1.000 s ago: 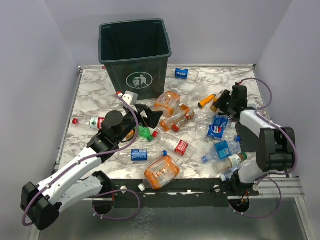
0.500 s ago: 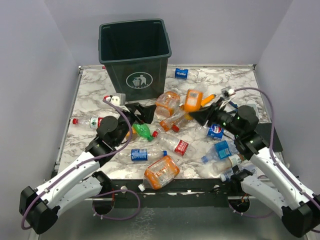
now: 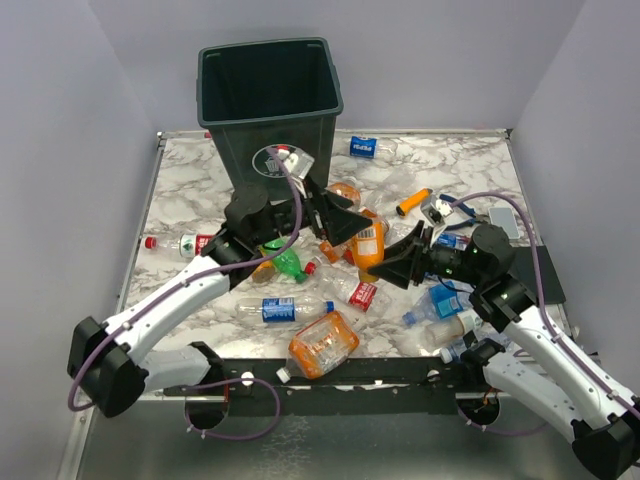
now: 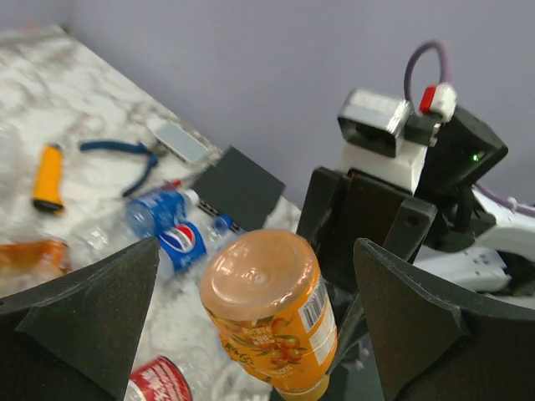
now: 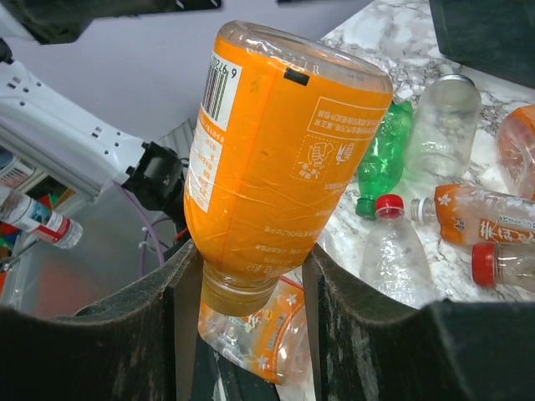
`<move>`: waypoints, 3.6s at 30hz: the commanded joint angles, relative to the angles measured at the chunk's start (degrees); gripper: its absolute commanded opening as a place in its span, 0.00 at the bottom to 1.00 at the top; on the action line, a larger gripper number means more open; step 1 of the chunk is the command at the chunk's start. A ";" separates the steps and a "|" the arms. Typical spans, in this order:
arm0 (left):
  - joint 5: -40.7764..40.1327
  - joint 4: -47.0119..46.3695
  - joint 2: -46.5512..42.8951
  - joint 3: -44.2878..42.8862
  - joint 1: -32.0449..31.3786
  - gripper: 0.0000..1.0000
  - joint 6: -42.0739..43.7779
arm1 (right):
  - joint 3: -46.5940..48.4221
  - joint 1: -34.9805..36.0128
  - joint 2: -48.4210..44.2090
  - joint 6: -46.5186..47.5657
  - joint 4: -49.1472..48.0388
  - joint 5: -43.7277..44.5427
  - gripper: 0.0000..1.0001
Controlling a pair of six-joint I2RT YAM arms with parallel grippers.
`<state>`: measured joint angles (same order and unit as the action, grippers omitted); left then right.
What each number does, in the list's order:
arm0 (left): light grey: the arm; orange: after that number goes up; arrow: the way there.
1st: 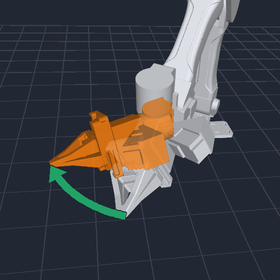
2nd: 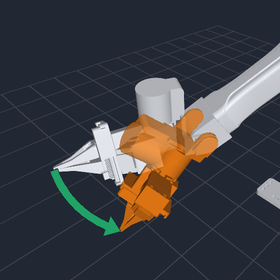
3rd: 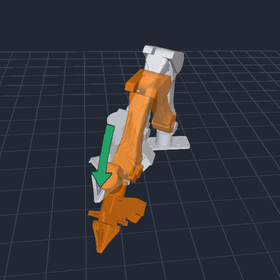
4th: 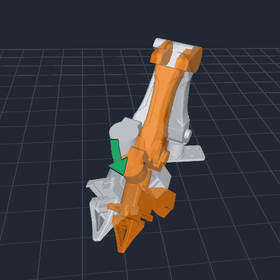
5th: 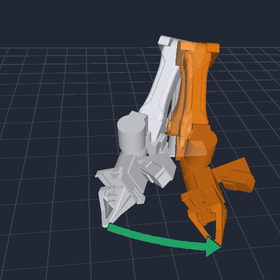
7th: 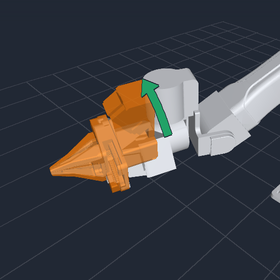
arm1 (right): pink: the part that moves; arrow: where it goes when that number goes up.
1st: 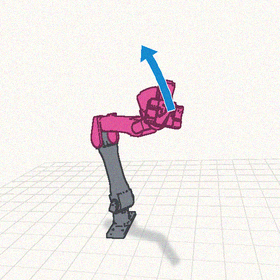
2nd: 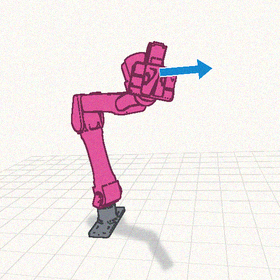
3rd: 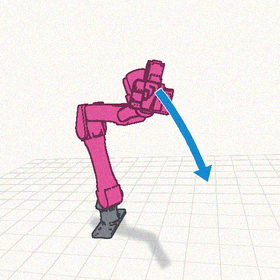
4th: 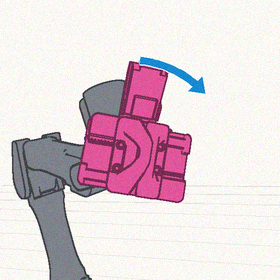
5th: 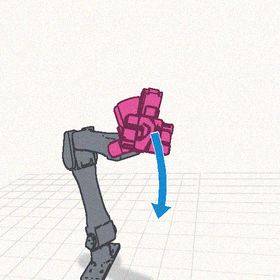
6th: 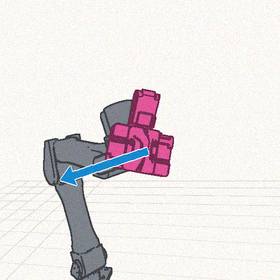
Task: Put the plastic bottles in the bin
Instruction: Pick up the plastic bottle at the center of the board.
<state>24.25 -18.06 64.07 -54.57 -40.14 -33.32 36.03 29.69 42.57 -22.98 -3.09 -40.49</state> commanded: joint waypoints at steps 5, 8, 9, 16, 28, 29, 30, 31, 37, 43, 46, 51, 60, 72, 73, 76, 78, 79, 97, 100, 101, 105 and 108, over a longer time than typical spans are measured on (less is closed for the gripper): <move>14.86 -4.15 7.01 0.59 -1.88 0.99 -8.70 | 1.03 0.27 -1.70 2.06 1.10 -2.90 0.35; 15.75 -5.04 7.11 1.18 -2.64 0.99 -8.43 | 0.98 0.27 -1.59 1.91 0.91 -3.18 0.35; 16.06 -5.42 7.12 1.35 -2.80 0.99 -8.35 | 0.97 0.28 -1.35 1.89 0.94 -3.27 0.35; 18.45 -6.17 6.91 2.55 -3.07 0.71 -7.74 | 1.45 0.28 -0.53 1.99 1.39 -3.25 0.35; 5.03 -13.37 4.48 2.55 -3.06 0.00 -12.35 | 5.61 0.28 -3.16 -3.81 -0.05 3.09 0.94; 1.79 -16.25 3.76 3.26 -3.03 0.00 -14.60 | 5.33 0.28 -4.52 -4.98 -1.40 5.88 0.95; -2.30 -19.72 2.87 4.41 -3.04 0.00 -17.54 | 4.80 0.28 -5.92 -5.92 -3.19 8.69 0.95; -8.26 -23.73 1.98 6.20 -3.06 0.00 -20.50 | 4.11 0.25 -7.15 -7.25 -5.10 11.64 0.95; -34.57 -50.61 -0.38 18.49 -3.70 0.00 -35.56 | -0.20 0.26 -7.35 -15.65 -19.69 18.27 0.94; -39.01 -54.78 0.54 19.40 -5.30 0.00 -38.03 | -1.19 0.25 -0.86 -21.51 -30.51 16.53 0.93; -40.24 -55.13 0.54 20.07 -6.34 0.00 -38.16 | -0.73 0.35 1.72 -23.63 -33.90 16.83 0.93; -41.28 -55.23 1.11 20.21 -7.29 0.00 -37.64 | 0.74 1.18 6.40 -26.61 -39.29 16.10 0.93; -41.52 -55.15 1.53 21.31 -7.84 0.00 -37.26 | 6.62 6.05 12.13 -23.03 -36.99 15.88 0.92; -40.59 -54.68 1.06 22.05 -7.86 0.00 -35.17 | 12.88 7.81 18.02 -21.97 -30.23 15.99 0.50; -40.72 -54.44 0.79 22.09 -7.90 0.04 -34.48 | 13.12 7.83 18.08 -22.08 -29.46 15.98 0.46; -41.02 -52.54 -0.33 22.21 -7.94 0.19 -31.61 | 14.25 7.84 17.74 -21.43 -25.92 15.11 0.36; -41.43 -50.59 -1.56 22.37 -7.90 0.50 -29.52 | 14.97 7.84 16.60 -20.04 -22.57 14.87 0.32; -41.55 -49.11 -2.37 22.46 -7.93 0.64 -28.29 | 15.48 7.84 15.73 -18.88 -20.29 15.02 0.30; -21.78 24.69 -11.40 -3.74 -11.69 0.99 63.61 | 48.88 7.76 19.30 -0.14 52.27 20.01 0.01; -22.09 33.16 -7.56 -8.97 -14.81 0.99 72.44 | 52.25 7.82 22.00 -0.12 55.43 18.97 0.01; -22.17 35.43 -6.54 -10.19 -15.99 0.99 74.95 | 53.26 7.79 22.74 0.11 56.35 19.07 0.01; -23.86 42.95 -3.14 -14.51 -20.14 0.99 80.41 | 55.62 7.78 24.92 1.28 58.47 19.69 0.01; -26.12 47.38 -2.20 -15.31 -22.01 0.99 82.10 | 56.39 7.72 25.58 2.27 59.34 22.25 0.01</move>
<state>-0.71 17.10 60.69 -67.72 -59.77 40.14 88.99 37.12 68.49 -22.35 53.36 -18.76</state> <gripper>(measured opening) 0.991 0.442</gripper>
